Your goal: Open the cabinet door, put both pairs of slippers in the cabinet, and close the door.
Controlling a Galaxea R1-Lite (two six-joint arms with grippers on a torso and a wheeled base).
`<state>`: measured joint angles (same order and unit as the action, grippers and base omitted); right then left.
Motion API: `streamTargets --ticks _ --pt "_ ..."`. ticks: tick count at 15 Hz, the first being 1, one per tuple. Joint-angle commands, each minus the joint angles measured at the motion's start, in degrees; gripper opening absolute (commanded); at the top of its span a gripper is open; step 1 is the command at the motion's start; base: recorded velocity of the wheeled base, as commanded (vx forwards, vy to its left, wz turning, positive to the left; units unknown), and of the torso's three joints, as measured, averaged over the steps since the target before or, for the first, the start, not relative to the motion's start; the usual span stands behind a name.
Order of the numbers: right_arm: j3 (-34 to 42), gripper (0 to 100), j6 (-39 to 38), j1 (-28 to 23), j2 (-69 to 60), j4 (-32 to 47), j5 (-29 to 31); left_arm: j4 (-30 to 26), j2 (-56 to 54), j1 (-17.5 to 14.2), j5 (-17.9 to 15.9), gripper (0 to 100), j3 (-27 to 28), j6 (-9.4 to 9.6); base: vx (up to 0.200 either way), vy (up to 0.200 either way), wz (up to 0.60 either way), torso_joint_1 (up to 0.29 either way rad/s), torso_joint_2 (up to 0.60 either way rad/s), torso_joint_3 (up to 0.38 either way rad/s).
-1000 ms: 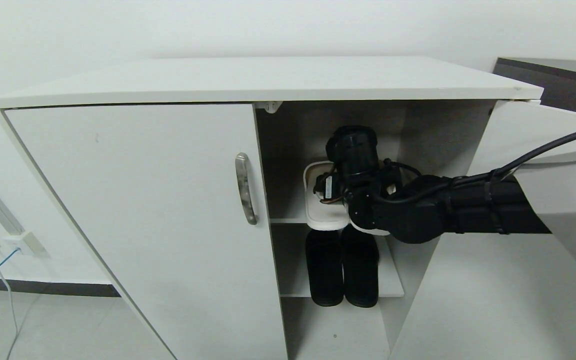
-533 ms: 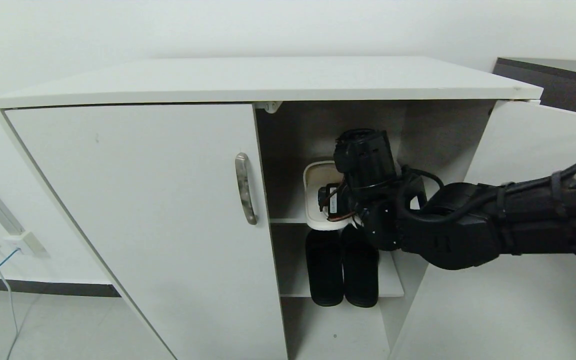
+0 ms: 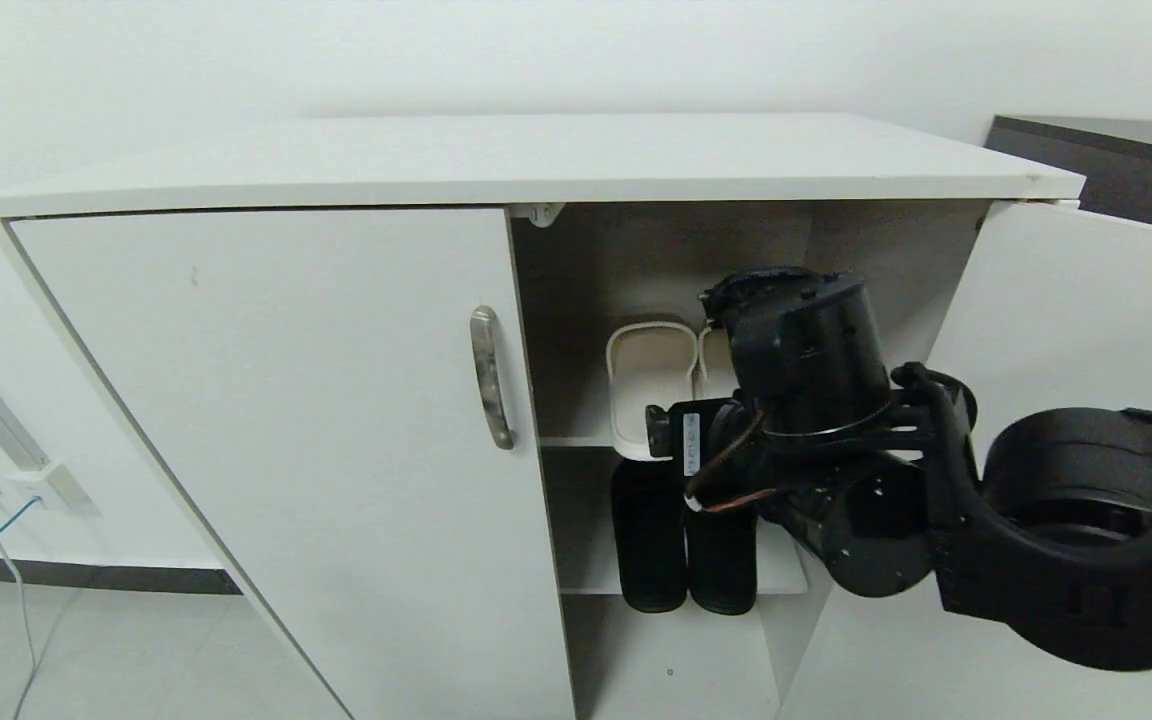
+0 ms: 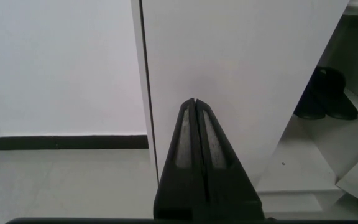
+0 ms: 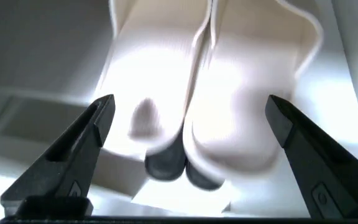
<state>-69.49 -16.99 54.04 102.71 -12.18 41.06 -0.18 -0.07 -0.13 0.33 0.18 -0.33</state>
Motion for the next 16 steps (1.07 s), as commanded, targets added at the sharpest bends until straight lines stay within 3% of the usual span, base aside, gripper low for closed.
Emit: streamTargets --ticks 1,6,8,12,16 --pt "4.45 100 -0.23 2.03 -4.80 -1.36 -0.54 0.01 0.07 -0.04 0.02 0 -0.01 -0.02 0.000 0.000 0.00 0.000 0.00 0.000" --pt "15.08 100 0.56 7.13 -10.33 -9.00 -2.65 0.01 0.07 -0.04 -0.07 0 -0.01 0.07 0.000 0.000 0.00 0.000 0.00 0.000" --pt "16.14 100 0.91 7.13 -12.18 -9.09 -5.55 0.01 0.07 -0.04 -0.07 0 -0.01 0.07 0.000 0.000 0.00 0.000 0.00 0.000" --pt "17.10 100 1.09 7.13 -12.18 -9.09 -5.81 0.01 0.07 -0.04 -0.07 0 -0.01 0.07 0.000 0.000 0.00 0.000 0.00 0.000" --pt "18.07 100 1.00 7.13 -12.00 -9.18 -7.40 0.01 0.07 -0.04 -0.07 0 -0.01 -0.02 -0.200 0.000 0.00 0.004 0.00 0.002"
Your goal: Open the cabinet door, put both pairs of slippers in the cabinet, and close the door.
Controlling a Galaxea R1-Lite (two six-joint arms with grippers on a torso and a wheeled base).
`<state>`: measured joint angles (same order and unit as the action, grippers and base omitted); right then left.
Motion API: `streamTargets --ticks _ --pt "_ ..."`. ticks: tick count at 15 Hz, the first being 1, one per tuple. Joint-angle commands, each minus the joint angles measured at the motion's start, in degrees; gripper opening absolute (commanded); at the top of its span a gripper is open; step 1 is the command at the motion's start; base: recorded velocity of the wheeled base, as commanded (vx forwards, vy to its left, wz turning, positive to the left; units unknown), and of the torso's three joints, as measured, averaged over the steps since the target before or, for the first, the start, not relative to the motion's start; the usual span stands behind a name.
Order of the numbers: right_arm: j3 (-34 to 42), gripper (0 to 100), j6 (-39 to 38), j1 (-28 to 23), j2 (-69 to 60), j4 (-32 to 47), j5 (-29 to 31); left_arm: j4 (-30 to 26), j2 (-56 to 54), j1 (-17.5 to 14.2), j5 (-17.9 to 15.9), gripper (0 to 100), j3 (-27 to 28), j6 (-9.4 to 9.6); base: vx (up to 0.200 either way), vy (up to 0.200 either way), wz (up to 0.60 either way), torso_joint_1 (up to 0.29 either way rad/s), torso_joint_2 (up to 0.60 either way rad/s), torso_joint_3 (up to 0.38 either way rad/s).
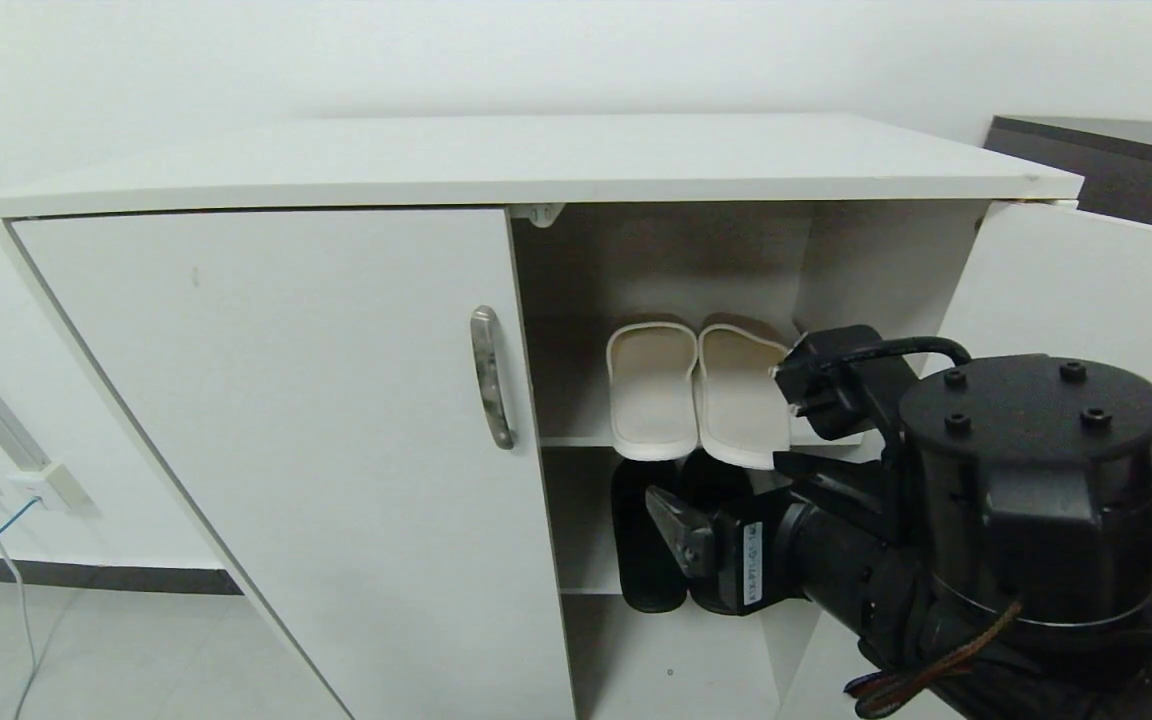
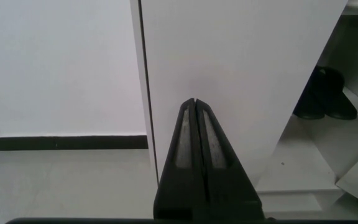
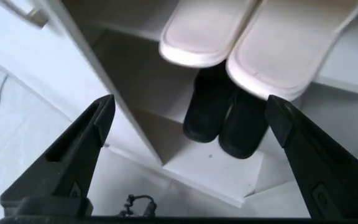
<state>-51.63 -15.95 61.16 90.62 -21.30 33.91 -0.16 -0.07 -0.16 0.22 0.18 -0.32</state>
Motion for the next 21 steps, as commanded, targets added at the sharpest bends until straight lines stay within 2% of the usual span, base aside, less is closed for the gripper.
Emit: streamTargets --ticks 1,3,4,19,21 --pt "0.21 100 -0.05 0.01 0.34 -0.06 -0.25 -0.02 0.07 -0.02 0.04 0 -0.01 -0.03 -0.200 0.000 0.00 0.002 0.01 -0.002" --pt "0.47 100 -0.05 0.01 0.69 -0.06 -0.25 -0.02 0.07 -0.02 0.04 0 -0.01 -0.03 -0.200 0.000 0.00 0.002 0.00 0.002" --pt "0.56 0 -0.05 0.01 0.69 -0.06 -0.25 -0.02 0.07 -0.02 0.04 0 -0.01 -0.03 -0.200 0.000 0.00 -0.002 0.00 0.002" --pt "4.17 0 2.06 -1.48 1.66 -1.82 -1.83 -0.02 0.07 -0.02 0.04 0 -0.01 -0.03 -0.200 0.000 0.00 0.002 0.00 0.002" --pt "4.34 0 2.06 -1.57 2.19 -1.91 -1.83 -0.02 0.07 -0.02 0.04 0 -0.01 -0.03 0.000 0.000 0.00 0.000 0.00 0.000"
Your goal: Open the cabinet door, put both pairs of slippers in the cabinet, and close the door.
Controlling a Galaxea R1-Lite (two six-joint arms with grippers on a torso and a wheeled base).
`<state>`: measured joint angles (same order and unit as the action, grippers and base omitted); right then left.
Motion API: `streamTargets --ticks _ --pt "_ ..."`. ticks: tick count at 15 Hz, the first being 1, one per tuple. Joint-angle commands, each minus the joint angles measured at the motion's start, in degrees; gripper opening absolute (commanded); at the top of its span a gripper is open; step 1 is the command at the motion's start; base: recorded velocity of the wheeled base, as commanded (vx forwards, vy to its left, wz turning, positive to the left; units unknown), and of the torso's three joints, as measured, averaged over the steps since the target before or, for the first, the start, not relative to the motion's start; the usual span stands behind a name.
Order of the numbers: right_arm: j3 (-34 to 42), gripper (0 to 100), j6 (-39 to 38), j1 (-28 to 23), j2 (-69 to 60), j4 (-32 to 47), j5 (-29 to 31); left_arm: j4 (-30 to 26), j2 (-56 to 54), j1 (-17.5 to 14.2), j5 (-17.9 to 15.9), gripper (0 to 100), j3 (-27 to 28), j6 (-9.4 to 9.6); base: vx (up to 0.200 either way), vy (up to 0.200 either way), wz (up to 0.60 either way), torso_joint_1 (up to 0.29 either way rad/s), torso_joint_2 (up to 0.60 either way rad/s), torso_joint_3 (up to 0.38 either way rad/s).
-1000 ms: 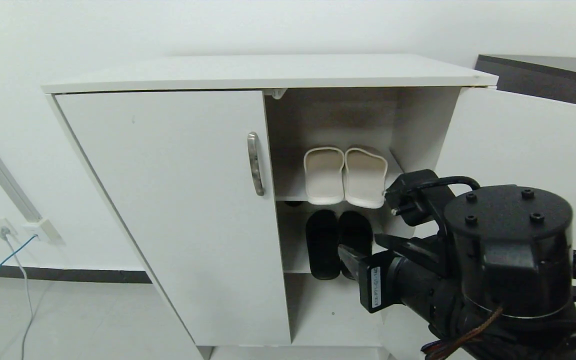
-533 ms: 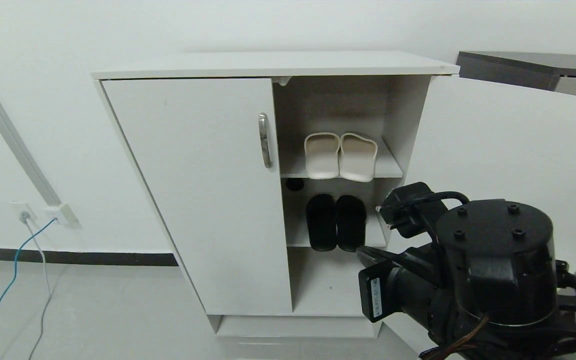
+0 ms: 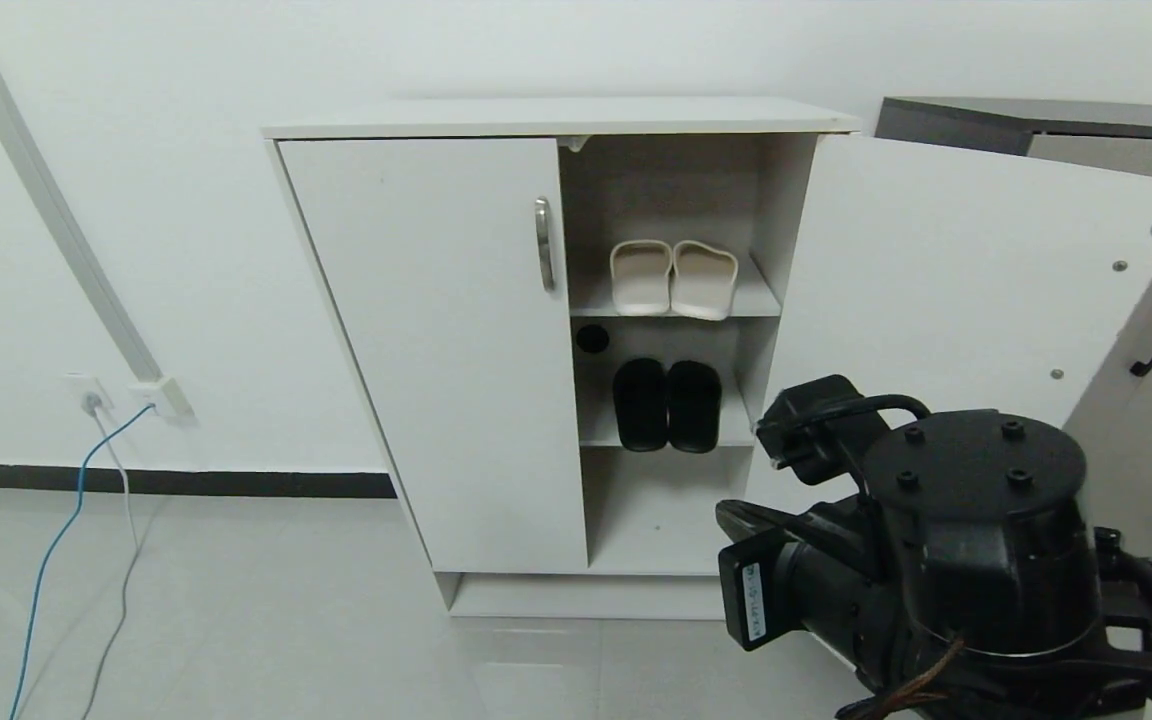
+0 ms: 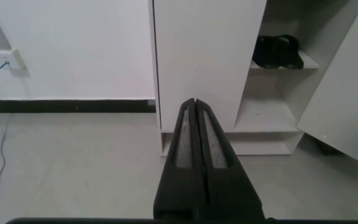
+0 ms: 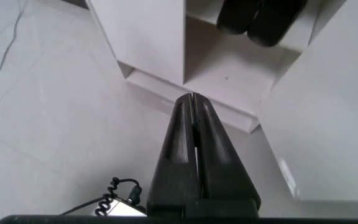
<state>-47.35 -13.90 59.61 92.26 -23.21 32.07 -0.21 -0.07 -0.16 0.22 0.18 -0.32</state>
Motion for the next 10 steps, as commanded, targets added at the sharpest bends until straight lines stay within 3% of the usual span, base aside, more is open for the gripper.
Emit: streamTargets --ticks 1,10 --pt "0.06 0 0.01 -0.02 0.64 0.01 0.01 0.03 0.07 -0.02 0.04 0 -0.01 -0.03 0.000 0.000 0.00 0.000 0.00 0.000" --pt "0.94 0 0.01 -0.11 1.17 -0.08 0.01 0.03 0.07 -0.02 0.13 0 -0.01 -0.21 0.000 0.000 0.00 0.000 0.00 0.000"
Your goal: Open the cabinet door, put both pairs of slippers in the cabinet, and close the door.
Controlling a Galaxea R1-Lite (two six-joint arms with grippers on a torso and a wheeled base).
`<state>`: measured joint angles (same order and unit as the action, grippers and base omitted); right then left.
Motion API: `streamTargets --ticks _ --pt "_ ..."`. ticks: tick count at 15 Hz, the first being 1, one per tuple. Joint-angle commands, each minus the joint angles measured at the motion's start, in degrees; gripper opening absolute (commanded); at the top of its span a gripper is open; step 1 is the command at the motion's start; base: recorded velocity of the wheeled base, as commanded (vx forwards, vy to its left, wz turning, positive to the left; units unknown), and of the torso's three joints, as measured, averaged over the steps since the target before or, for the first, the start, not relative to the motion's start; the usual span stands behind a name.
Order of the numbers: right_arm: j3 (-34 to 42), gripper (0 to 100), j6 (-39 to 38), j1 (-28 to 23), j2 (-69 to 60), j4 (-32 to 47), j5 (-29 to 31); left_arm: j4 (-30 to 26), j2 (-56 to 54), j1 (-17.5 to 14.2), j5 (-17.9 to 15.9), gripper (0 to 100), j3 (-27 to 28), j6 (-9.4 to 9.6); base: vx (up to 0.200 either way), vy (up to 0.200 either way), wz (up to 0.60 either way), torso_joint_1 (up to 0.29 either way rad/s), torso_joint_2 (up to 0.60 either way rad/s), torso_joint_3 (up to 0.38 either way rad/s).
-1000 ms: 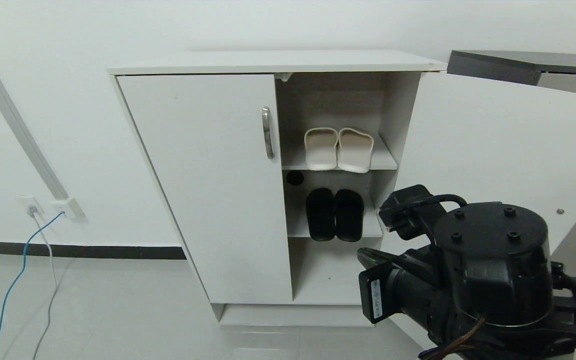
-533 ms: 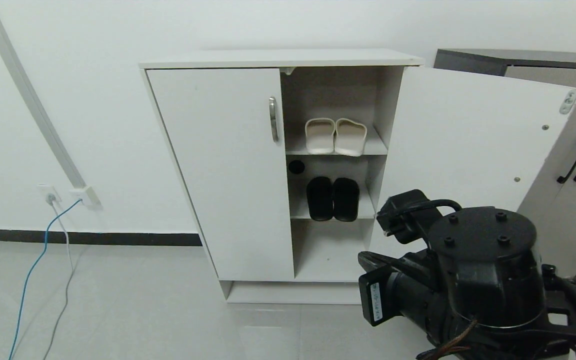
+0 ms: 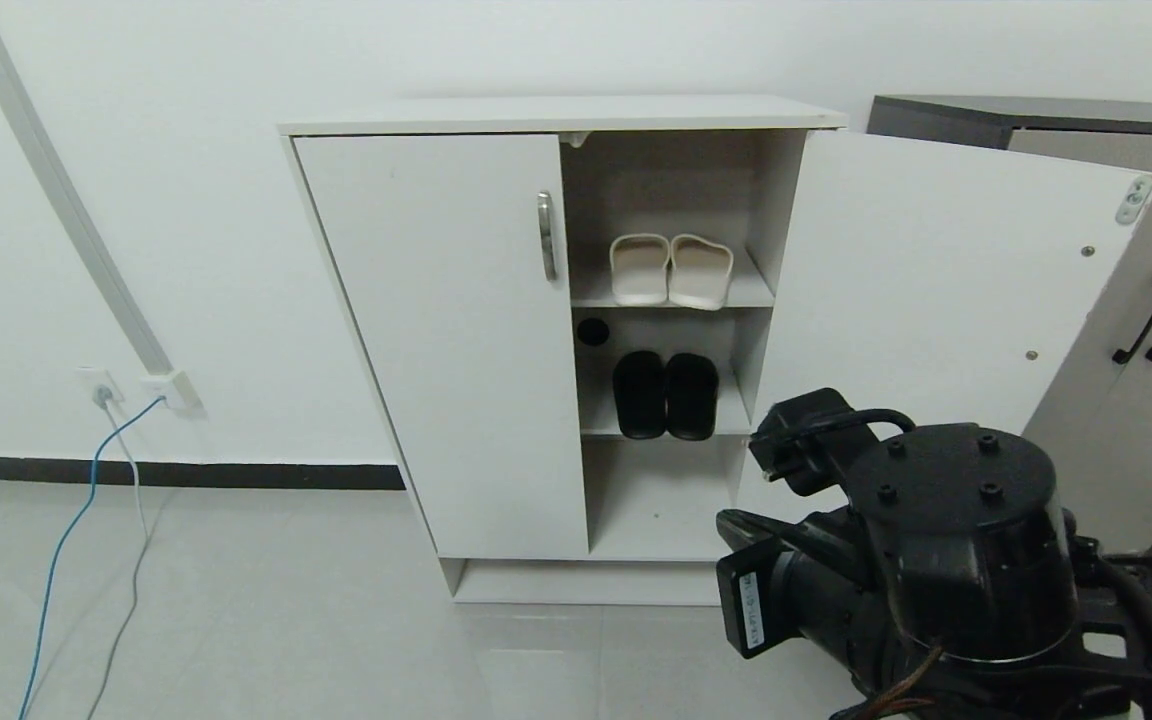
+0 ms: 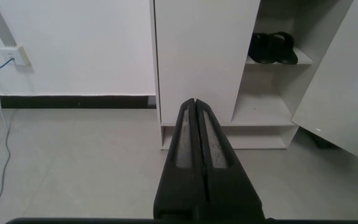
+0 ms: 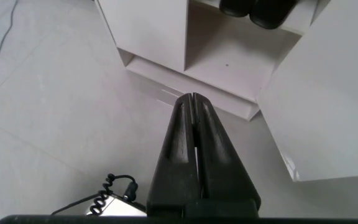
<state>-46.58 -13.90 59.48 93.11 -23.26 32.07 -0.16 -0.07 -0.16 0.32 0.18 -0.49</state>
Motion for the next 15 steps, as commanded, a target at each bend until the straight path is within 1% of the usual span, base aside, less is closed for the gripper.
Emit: streamTargets --ticks 1,15 --pt "0.09 0 0.01 0.02 0.32 -0.03 0.01 -0.02 0.07 -0.02 0.03 0 -0.01 0.05 0.000 0.000 0.00 0.000 0.00 0.000" --pt "0.09 0 0.10 0.02 0.58 -0.03 0.09 -0.02 0.07 -0.02 0.03 0 -0.01 0.05 0.000 0.000 0.00 0.000 0.00 0.000"
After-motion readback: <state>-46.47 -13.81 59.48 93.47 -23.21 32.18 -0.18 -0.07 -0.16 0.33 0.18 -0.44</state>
